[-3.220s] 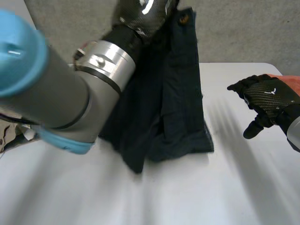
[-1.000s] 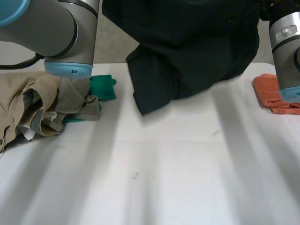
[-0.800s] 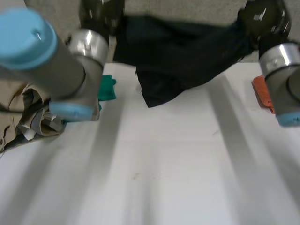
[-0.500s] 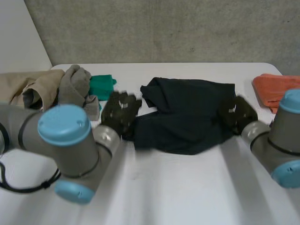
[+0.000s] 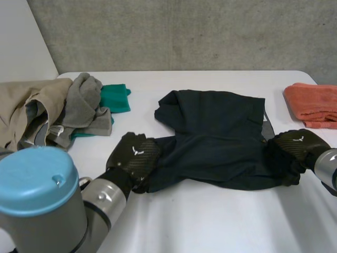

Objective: Fold the laundry.

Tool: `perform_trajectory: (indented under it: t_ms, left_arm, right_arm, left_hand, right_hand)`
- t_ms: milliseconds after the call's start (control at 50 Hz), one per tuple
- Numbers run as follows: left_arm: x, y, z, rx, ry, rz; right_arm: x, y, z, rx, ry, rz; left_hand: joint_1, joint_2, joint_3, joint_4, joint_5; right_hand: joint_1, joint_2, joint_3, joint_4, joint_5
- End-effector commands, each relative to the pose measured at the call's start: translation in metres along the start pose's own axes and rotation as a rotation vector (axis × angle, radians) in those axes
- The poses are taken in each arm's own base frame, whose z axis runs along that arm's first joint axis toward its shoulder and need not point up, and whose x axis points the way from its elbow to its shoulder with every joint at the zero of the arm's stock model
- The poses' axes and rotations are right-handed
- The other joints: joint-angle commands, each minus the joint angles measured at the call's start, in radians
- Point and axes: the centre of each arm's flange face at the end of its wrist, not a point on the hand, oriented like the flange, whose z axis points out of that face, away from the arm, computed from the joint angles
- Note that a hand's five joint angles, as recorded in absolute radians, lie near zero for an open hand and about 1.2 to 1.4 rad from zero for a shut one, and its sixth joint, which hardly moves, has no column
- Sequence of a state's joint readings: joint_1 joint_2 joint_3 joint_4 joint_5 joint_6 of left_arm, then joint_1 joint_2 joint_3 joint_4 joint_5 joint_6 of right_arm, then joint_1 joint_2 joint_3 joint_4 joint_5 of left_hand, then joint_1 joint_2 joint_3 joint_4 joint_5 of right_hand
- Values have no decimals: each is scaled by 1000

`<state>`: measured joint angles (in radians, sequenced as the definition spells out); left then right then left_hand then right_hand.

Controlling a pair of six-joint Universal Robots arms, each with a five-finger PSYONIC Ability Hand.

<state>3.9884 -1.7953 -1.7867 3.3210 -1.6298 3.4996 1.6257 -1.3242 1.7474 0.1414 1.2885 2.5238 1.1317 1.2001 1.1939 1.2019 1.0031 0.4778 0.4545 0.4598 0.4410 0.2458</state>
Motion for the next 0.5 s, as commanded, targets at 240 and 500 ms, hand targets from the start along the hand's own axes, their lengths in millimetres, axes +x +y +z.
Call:
perform_trajectory:
  t_ms: [240, 500]
  left_arm:
    - [-19, -12, 51, 37, -64, -30]
    - [-11, 9, 38, -59, -28, -41]
  right_arm:
    - [-4, 31, 2, -3, -50, 112]
    - [-10, 43, 28, 27, -35, 65]
  left_hand:
    - [265, 196, 202, 194, 219]
    - [265, 196, 202, 194, 219]
  right_hand:
    - [136, 159, 154, 172, 193]
    - [918, 942, 936, 955, 976]
